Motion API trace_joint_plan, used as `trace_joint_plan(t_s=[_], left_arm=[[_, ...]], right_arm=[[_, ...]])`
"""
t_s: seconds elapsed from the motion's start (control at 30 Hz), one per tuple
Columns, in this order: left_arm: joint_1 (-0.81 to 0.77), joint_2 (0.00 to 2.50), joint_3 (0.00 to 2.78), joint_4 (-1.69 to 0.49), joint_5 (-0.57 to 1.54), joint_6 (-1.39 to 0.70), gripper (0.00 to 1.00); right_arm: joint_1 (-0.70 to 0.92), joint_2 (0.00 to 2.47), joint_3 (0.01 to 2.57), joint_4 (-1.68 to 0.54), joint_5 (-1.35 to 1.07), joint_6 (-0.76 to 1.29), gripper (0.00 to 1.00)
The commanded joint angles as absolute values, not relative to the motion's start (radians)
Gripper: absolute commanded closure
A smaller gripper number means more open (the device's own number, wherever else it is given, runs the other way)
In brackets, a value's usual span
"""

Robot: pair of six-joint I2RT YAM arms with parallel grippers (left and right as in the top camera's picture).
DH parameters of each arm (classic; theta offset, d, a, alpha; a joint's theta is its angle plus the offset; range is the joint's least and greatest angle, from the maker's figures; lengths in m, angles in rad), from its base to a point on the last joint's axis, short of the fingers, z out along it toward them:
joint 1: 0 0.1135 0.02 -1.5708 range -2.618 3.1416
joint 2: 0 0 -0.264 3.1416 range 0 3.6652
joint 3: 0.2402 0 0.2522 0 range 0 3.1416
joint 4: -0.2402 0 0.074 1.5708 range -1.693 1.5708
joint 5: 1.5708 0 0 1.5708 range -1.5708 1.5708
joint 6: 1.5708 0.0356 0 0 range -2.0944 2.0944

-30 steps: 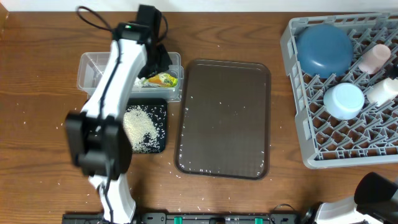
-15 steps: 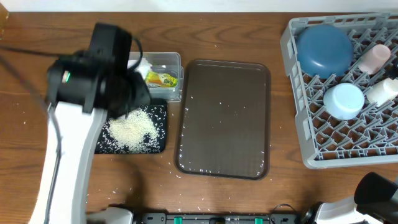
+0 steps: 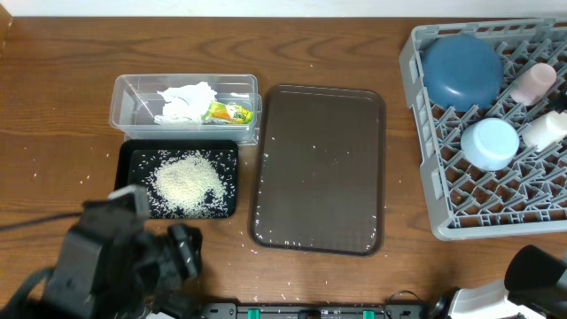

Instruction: Sort waste into correct bins and load items into the dishwasher rack

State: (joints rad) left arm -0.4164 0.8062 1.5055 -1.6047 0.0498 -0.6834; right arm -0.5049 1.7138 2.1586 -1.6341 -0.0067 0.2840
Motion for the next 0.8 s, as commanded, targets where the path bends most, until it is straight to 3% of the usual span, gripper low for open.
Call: trace_joint_plan(t_s=[0.0, 0.2, 0.43, 0.77], left_arm=[[-0.421, 0.755, 1.497, -1.618, 0.041, -0.712, 0.17], [-0.422, 0.701, 1.496, -1.689, 0.041, -0.690, 0.13], [-0.422, 0.697, 1.458, -1.649, 0.076, -0.487, 0.11], [-0.437, 0.657, 1.002, -1.135, 0.125, -0.110, 0.11]], right_arm=[[-0.509, 1.720, 2.157, -1.635, 0.000, 0.276, 0.01], [-0.509, 1.720, 2.157, -1.635, 0.000, 0.276, 0.01], [-0.509, 1.720, 2.157, -1.635, 0.000, 0.276, 0.01], [-0.509, 1.720, 2.157, -1.635, 0.000, 0.275, 0.01]])
